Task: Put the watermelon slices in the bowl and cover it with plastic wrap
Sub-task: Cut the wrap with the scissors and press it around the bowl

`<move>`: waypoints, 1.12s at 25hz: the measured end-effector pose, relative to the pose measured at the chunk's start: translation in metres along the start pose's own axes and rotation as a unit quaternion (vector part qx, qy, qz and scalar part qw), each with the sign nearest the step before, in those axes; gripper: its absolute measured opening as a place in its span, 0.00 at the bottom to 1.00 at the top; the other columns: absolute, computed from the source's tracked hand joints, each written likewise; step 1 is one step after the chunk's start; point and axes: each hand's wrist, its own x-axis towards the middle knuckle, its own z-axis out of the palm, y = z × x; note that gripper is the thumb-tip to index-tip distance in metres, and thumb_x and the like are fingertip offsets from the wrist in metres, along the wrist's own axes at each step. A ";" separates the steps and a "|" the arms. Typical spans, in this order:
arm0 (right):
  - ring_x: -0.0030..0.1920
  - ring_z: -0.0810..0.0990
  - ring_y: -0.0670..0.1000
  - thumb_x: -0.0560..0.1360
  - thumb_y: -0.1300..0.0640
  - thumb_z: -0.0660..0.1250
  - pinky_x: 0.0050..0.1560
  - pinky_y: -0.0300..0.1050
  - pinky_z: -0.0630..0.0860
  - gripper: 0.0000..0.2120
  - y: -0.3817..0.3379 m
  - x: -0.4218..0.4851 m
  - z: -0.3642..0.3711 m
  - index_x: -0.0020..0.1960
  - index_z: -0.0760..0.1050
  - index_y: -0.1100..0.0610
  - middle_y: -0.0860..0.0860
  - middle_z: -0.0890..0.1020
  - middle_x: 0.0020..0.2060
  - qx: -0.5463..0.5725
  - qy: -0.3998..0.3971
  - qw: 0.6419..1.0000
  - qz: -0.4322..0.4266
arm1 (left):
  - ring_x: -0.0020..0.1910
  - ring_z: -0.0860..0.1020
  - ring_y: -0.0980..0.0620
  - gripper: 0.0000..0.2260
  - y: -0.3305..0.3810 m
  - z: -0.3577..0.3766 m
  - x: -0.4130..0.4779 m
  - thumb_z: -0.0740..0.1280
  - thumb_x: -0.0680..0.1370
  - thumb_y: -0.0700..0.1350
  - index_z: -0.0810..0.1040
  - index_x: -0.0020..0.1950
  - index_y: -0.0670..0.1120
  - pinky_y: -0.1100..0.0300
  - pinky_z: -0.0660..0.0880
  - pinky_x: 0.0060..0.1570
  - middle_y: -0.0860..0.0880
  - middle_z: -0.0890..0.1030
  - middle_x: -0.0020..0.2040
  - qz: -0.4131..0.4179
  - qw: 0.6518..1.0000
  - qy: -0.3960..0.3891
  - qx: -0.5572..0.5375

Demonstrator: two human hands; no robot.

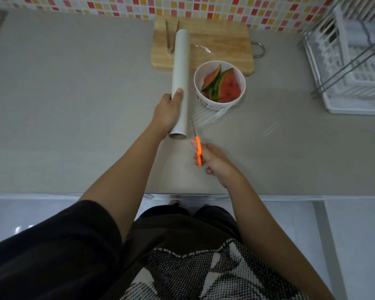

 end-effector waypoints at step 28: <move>0.29 0.74 0.37 0.73 0.42 0.64 0.23 0.32 0.61 0.13 -0.003 0.035 0.029 0.44 0.72 0.52 0.42 0.76 0.32 0.130 0.030 0.991 0.003 | 0.43 0.76 0.53 0.17 -0.004 -0.004 0.005 0.55 0.76 0.64 0.71 0.44 0.52 0.56 0.71 0.40 0.53 0.76 0.43 -0.005 1.000 -0.010 -0.028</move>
